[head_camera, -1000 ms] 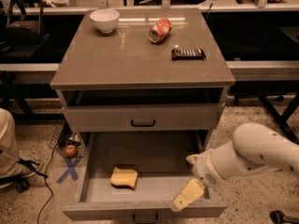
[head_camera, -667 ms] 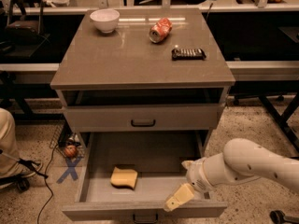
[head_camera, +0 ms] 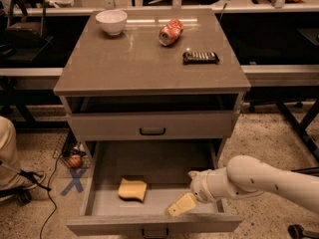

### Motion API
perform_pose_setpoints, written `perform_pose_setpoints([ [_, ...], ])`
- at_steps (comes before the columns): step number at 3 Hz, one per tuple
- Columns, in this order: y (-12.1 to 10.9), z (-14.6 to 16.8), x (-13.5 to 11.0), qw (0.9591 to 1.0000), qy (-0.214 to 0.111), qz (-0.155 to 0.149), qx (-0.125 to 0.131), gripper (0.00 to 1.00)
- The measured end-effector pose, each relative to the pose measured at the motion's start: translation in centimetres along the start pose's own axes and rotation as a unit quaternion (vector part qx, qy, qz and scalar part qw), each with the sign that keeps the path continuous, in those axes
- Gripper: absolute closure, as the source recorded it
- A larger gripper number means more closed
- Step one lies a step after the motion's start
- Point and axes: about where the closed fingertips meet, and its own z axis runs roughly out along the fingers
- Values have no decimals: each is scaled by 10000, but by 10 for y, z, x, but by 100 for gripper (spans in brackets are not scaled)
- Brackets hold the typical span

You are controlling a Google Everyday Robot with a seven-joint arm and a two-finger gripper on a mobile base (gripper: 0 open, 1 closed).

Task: Pick sponge from middle drawer and place on counter

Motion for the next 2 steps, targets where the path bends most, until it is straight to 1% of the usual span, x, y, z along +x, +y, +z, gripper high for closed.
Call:
perform_pose_setpoints([
  [1, -2, 15, 0, 9999, -24, -107, 89, 0],
  [2, -17, 28, -9, 9982, -226, -312, 463, 0],
])
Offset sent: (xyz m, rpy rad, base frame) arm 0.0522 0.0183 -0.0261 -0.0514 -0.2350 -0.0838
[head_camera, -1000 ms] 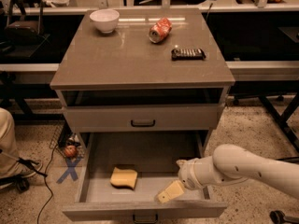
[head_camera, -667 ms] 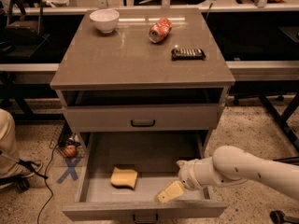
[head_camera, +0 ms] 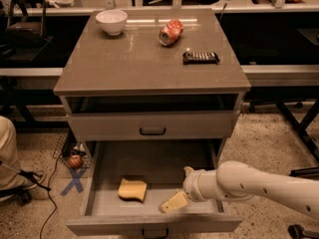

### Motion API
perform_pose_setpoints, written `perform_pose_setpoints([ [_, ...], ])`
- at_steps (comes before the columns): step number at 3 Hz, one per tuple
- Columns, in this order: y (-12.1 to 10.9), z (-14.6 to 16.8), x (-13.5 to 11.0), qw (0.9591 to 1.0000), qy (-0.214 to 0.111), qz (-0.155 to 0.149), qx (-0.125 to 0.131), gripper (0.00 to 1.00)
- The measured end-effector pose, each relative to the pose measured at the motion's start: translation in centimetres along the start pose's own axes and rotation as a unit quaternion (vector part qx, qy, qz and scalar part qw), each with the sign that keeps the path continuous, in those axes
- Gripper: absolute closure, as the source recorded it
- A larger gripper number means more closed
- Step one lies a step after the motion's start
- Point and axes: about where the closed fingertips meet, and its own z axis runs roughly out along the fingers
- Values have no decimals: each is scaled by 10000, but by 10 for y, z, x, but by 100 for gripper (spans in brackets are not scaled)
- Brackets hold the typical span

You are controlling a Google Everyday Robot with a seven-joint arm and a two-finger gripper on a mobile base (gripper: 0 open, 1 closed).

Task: Pick sponge from middle drawer and place on counter

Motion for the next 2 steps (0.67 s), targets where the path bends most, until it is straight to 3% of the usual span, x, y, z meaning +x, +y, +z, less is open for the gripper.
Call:
perform_pose_setpoints([
  [1, -13, 14, -17, 9987, -158, -308, 370, 0],
  [2, -22, 36, -34, 9967, -221, -601, 489, 0],
])
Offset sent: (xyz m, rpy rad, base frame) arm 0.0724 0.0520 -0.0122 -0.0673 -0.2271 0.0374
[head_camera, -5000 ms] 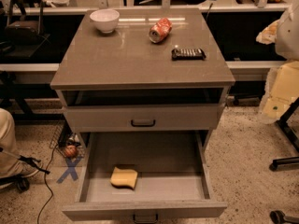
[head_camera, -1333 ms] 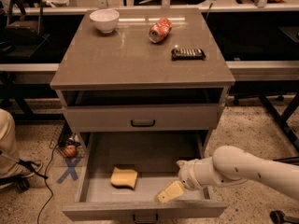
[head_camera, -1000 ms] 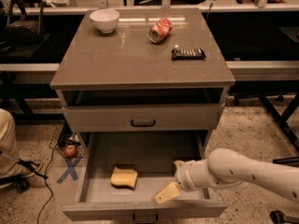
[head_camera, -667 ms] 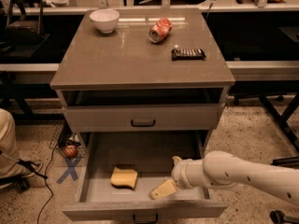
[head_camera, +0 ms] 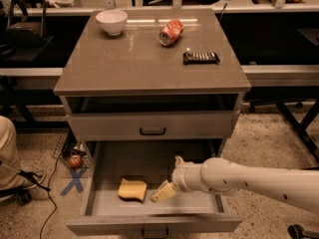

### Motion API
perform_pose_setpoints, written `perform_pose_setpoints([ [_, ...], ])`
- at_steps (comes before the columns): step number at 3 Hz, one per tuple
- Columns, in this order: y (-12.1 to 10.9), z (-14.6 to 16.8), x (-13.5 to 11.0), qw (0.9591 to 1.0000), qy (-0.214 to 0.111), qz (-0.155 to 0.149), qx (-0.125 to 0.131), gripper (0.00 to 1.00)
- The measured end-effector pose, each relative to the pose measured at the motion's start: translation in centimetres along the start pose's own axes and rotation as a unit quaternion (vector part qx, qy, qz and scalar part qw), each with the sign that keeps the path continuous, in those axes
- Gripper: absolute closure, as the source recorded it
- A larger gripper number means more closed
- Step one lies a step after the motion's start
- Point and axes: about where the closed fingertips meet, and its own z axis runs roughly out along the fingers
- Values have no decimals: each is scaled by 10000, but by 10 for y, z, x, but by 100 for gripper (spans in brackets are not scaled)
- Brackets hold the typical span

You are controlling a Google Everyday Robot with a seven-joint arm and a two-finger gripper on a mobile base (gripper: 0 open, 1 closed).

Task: Pick sponge from middle drawer and place on counter

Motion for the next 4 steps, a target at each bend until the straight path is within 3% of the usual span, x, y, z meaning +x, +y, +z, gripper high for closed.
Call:
perform_pose_setpoints([
  [2, 2, 67, -10, 9985, 150, -454, -269, 0],
  [4, 14, 124, -8, 9960, 451, -737, -225, 0],
])
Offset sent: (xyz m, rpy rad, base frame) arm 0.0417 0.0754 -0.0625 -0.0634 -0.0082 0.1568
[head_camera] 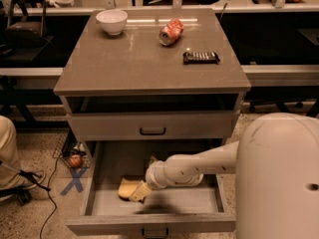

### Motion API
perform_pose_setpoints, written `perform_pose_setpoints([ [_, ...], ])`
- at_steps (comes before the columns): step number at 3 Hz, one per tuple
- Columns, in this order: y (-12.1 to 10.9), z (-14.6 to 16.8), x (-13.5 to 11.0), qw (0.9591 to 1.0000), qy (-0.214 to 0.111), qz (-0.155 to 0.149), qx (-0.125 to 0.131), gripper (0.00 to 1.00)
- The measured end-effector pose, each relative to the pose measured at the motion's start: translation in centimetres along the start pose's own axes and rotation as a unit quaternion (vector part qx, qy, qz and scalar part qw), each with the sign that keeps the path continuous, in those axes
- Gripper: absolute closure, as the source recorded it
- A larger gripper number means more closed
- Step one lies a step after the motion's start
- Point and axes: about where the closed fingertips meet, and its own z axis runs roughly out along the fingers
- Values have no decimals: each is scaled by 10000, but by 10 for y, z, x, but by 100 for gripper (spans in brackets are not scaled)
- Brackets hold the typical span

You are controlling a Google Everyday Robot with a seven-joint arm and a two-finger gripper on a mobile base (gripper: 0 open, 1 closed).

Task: Pick sponge from middle drawer and place on counter

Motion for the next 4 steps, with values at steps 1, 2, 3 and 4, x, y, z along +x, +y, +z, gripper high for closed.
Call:
perform_pose_setpoints([
  [1, 5, 16, 4, 9999, 144, -80, 5, 0],
  [2, 10, 30, 10, 9996, 262, -122, -60, 0],
  [3, 14, 39, 16, 9993, 340, -118, -138, 0],
  [4, 18, 46, 23, 9990, 399, -116, -188, 18],
])
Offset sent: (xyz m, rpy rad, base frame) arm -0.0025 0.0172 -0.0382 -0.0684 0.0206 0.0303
